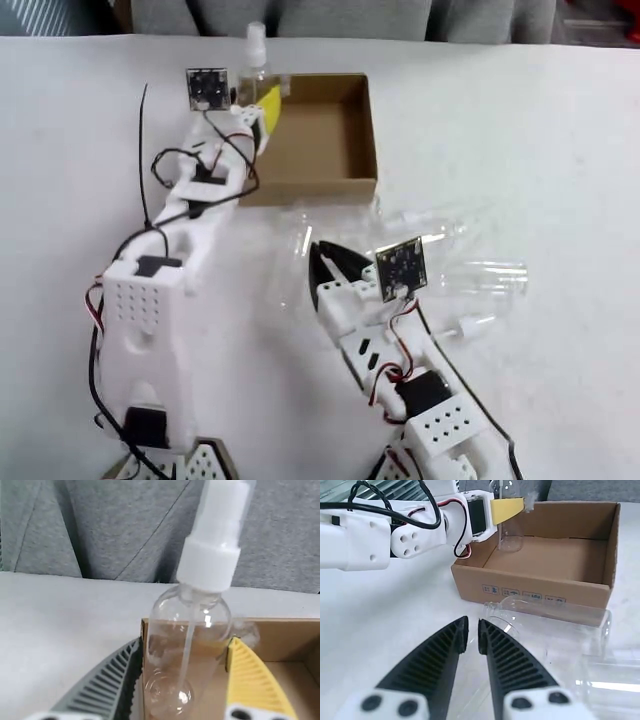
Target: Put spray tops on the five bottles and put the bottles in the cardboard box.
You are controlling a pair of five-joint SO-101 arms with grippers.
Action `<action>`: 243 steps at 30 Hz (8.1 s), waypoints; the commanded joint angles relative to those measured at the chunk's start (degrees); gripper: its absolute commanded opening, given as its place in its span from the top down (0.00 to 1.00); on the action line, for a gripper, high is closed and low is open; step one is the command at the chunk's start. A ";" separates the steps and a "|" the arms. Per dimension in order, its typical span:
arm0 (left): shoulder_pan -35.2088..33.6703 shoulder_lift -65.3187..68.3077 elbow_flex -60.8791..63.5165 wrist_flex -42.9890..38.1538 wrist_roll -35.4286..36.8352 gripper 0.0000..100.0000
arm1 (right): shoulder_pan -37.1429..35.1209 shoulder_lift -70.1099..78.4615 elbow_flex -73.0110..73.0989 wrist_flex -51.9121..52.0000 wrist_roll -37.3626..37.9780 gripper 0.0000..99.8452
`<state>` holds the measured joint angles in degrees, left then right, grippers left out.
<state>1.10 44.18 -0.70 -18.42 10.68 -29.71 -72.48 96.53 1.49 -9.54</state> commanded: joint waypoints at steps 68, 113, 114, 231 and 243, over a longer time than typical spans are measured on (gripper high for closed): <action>3.21 -104.57 10.02 114.29 -4.57 0.74 | 18.59 -0.04 0.35 14.20 0.62 0.98; 34.33 -59.30 52.22 54.24 8.79 0.98 | 26.24 -0.22 0.35 18.77 12.75 0.98; 34.15 -59.30 52.31 55.65 8.79 0.98 | 26.24 -0.22 0.35 18.77 12.75 0.98; 1.98 -54.29 40.79 73.76 34.20 0.69 | 25.54 0.22 0.35 18.95 12.92 0.98; 7.87 -54.11 41.23 73.58 37.45 0.64 | 24.48 0.22 0.35 19.65 12.92 0.98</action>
<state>6.46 -9.89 43.43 54.55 46.99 -5.10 -72.48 96.53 20.92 2.77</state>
